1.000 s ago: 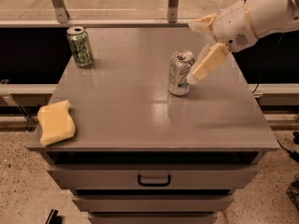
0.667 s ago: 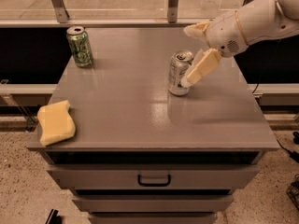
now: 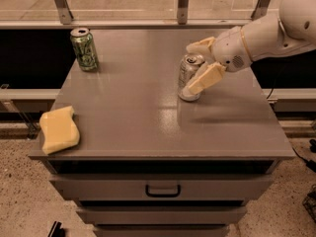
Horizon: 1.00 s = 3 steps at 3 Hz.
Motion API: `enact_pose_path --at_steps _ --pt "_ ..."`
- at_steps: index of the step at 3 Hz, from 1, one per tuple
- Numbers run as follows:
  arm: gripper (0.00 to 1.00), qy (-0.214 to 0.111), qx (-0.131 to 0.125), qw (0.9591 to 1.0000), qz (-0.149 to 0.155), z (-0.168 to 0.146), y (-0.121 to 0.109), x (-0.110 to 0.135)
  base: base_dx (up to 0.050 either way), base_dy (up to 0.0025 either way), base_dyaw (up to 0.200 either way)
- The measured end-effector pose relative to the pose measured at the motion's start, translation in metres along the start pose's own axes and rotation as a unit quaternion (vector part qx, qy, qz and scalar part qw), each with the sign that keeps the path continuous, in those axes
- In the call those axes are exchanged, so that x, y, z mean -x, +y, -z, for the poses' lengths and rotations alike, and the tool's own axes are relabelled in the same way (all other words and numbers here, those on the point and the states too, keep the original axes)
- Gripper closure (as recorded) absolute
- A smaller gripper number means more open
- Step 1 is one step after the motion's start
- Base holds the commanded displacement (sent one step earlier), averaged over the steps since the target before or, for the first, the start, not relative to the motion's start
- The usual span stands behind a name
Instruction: Move 7up can near sponge
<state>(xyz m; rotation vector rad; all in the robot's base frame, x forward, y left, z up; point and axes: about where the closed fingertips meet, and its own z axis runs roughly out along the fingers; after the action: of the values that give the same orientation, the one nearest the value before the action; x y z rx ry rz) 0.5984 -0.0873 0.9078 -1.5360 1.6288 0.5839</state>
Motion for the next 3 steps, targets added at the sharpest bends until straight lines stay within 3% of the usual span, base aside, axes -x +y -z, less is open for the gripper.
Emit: enact_pose_path --at_steps 2,3 --pt "0.62 -0.033 0.011 0.9993 -0.017 -0.007 -0.002 -0.001 0.0 0.0 0.0" --pt "0.87 -0.064 0.024 0.9976 -0.015 -0.002 -0.003 0.018 0.0 0.0 0.0"
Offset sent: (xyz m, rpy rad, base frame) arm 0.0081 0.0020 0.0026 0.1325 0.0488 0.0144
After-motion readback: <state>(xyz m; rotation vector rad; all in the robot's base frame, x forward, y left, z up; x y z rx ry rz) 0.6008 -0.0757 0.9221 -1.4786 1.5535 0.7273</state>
